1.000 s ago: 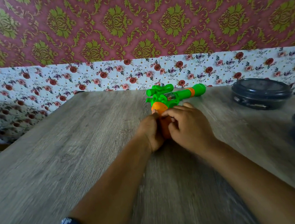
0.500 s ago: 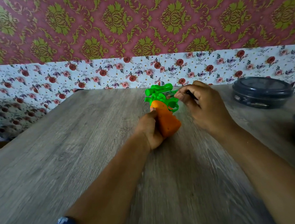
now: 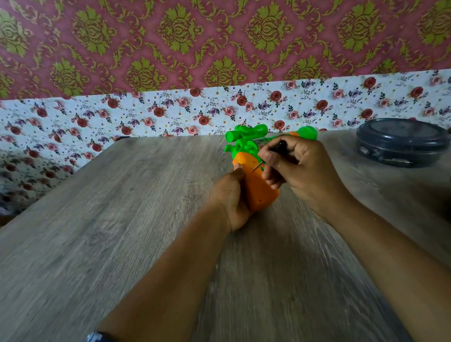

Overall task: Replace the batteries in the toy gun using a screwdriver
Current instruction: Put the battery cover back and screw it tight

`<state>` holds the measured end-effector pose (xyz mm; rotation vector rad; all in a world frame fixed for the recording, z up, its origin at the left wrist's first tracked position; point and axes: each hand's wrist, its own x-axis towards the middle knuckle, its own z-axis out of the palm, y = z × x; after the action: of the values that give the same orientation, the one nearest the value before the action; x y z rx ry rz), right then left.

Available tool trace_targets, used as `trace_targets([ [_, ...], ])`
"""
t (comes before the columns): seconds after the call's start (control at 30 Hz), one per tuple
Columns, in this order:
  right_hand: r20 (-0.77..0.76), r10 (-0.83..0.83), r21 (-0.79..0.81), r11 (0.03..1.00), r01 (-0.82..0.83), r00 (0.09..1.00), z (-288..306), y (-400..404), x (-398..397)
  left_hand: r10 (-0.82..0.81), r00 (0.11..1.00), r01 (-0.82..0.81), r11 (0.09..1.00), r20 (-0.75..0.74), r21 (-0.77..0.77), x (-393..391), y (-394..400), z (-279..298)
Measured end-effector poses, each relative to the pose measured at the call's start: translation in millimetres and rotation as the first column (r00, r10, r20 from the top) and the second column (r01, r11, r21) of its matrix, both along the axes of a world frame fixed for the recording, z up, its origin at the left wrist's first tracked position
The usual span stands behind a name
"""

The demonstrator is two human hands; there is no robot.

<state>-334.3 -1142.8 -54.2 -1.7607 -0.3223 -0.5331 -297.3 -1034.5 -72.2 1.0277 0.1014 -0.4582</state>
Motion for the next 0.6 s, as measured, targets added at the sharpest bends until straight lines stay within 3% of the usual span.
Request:
trace_targets([
  [0.17,0.025,-0.057,-0.109,0.992,0.059,0.998,-3.1,-1.0,1.0,-0.015,1.000,0.015,1.000,0.010,-0.023,-4.4,0.2,2.7],
  [0.6,0.016,-0.091,-0.177,0.980,0.092,0.996,-6.5,2.5,2.0,-0.022,1.000,0.022,1.000,0.016,0.005,-7.8,1.3,4.3],
])
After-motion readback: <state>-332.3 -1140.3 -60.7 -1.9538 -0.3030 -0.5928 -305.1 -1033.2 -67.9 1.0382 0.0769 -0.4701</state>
